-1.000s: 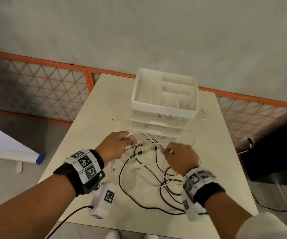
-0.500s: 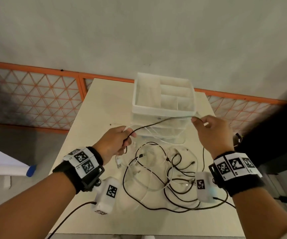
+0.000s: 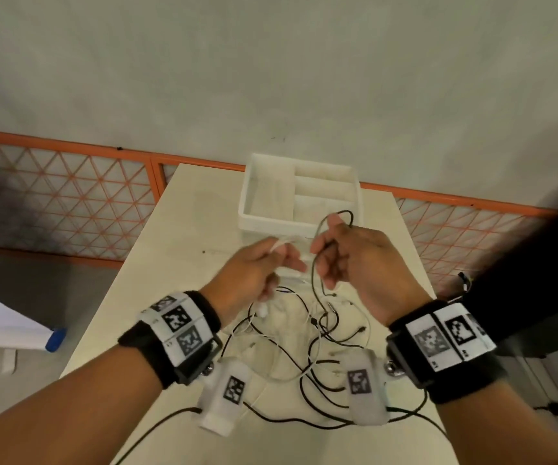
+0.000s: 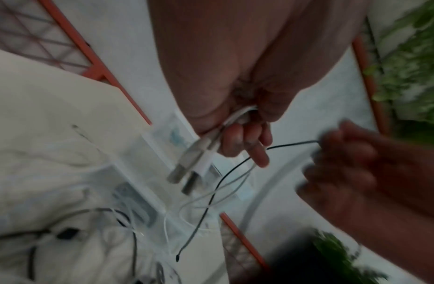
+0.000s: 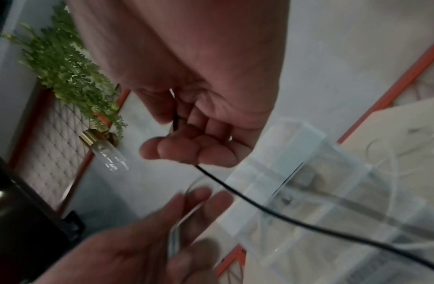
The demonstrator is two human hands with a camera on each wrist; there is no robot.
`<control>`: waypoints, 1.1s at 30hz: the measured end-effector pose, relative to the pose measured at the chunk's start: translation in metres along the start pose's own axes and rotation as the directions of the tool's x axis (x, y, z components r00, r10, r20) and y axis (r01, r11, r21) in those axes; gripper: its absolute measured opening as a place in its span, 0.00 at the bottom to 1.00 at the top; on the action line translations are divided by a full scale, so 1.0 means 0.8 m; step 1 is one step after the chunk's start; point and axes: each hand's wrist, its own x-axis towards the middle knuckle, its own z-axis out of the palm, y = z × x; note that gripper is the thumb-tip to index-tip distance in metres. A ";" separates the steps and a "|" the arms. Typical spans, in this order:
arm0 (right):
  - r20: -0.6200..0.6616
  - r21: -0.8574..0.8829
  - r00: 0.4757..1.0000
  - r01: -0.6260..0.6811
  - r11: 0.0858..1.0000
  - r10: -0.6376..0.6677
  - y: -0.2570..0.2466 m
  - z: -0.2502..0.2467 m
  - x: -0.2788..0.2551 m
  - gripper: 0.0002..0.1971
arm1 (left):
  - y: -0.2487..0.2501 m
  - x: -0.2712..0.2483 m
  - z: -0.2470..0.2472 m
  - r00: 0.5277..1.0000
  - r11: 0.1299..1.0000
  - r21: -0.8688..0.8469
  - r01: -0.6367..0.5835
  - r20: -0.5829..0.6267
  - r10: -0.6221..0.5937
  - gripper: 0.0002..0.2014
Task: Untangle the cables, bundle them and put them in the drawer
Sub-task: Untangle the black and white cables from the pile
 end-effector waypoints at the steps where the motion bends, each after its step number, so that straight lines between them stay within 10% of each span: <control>1: 0.007 0.070 1.000 0.020 0.997 -0.020 0.000 0.000 0.001 0.23 | 0.000 0.001 0.024 0.998 1.000 0.005 -0.001 0.058 0.001 0.13; 6: -0.278 0.274 0.960 0.114 0.955 -0.035 -0.003 -0.021 0.015 0.23 | -0.042 0.003 0.029 0.980 0.979 0.086 0.183 0.066 -0.189 0.14; 12: -0.445 0.355 0.853 -0.109 0.928 0.271 0.024 -0.103 0.044 0.22 | -0.101 -0.007 -0.015 0.901 0.872 0.236 0.429 -0.185 -0.393 0.13; 19: -0.467 0.238 0.884 0.090 0.967 0.032 0.018 -0.127 0.068 0.25 | -0.070 -0.007 -0.012 0.922 0.905 0.180 0.385 -0.127 -0.367 0.15; 23: -0.461 -0.006 0.866 -0.224 0.975 0.196 0.076 -0.128 0.068 0.24 | -0.054 -0.002 -0.011 0.948 0.928 0.203 0.312 -0.132 -0.290 0.16; 28: -0.523 -0.219 0.717 -0.635 0.741 0.461 0.154 -0.124 0.045 0.16 | -0.041 -0.001 -0.011 0.951 0.955 0.110 0.275 -0.178 -0.253 0.15; 30: -0.531 -0.393 0.800 -0.524 0.756 0.279 0.144 -0.105 0.029 0.31 | -0.035 -0.002 -0.010 0.952 0.954 0.102 0.283 -0.155 -0.266 0.14; 33: -0.051 -0.530 0.994 -0.112 0.841 0.100 0.105 -0.055 0.004 0.35 | -0.020 -0.002 0.003 0.966 0.960 0.113 0.256 -0.061 -0.250 0.15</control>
